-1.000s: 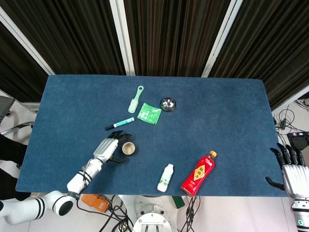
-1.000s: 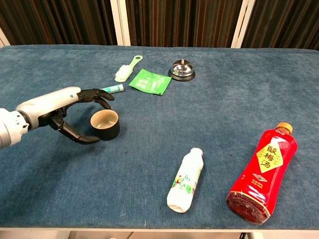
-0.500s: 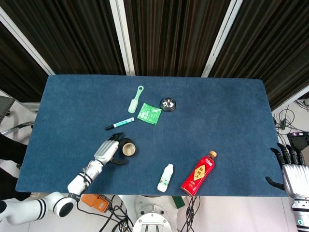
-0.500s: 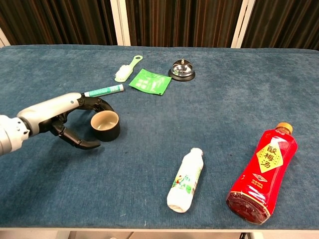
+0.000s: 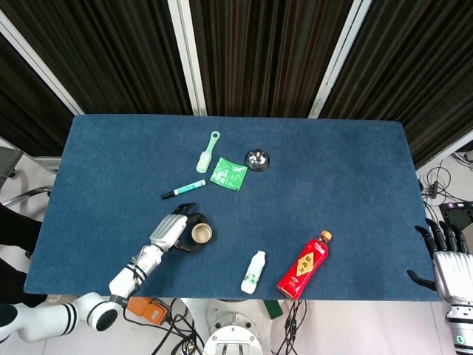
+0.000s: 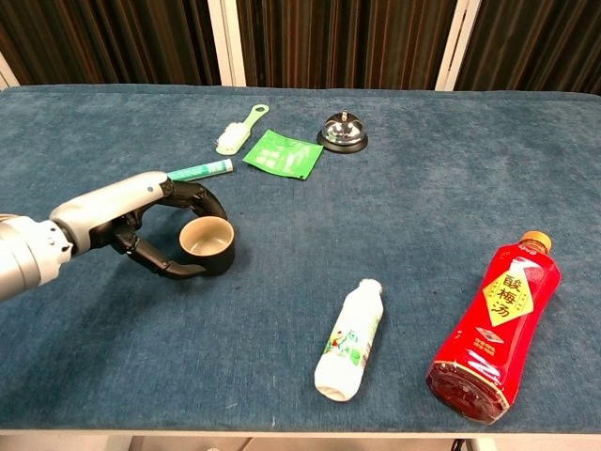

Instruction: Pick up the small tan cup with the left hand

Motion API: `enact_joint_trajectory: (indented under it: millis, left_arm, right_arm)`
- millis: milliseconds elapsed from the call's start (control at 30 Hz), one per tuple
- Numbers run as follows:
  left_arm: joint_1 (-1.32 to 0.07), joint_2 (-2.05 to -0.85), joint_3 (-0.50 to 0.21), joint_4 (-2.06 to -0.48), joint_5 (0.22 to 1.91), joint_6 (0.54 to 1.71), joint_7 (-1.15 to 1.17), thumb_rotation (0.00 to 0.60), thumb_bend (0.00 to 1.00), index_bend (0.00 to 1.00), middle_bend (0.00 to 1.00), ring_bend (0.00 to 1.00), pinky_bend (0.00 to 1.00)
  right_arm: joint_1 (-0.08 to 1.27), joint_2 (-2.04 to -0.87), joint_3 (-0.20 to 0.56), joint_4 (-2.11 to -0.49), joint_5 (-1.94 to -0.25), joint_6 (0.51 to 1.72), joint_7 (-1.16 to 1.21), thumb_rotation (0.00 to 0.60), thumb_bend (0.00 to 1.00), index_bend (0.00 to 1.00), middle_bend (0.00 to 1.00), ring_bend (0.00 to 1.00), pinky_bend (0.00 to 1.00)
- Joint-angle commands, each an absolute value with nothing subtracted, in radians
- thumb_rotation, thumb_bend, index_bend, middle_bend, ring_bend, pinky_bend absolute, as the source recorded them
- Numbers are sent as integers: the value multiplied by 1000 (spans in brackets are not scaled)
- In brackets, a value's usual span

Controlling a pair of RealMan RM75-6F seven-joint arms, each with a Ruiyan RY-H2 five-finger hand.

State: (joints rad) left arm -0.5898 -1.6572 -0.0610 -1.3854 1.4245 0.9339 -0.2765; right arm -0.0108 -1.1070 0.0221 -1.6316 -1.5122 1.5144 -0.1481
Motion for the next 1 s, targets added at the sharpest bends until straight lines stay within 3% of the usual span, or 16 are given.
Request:
enact_joint_trajectory:
  millis: [33,367,767,1000]
  left_arm:
    - [-592,-1659,-61,-1386,1420,933,-271,600,206,420,450,91,46]
    - [-596,-1623,-68,-1419,1401,922,-283,600,229,470,492,121,46]
    - [-637,-1285,-187,-1685,1413,920,-448,600,230,470,491,121,46]
    - [-640,-1153,-230,-1766,1352,960,-244,600,230,470,491,121,46]
  right_arm:
    - [-11,-1107,22,-1632,-1511,1514,-147,600,204,243,138,104,90]
    - [-12,-1106,23,-1634,-1509,1515,-147,600,204,245,138,104,90]
    - [-13,-1106,22,-1636,-1509,1517,-148,600,204,245,138,104,90]
    - [-14,-1107,23,-1637,-1509,1518,-149,600,204,244,138,104,90]
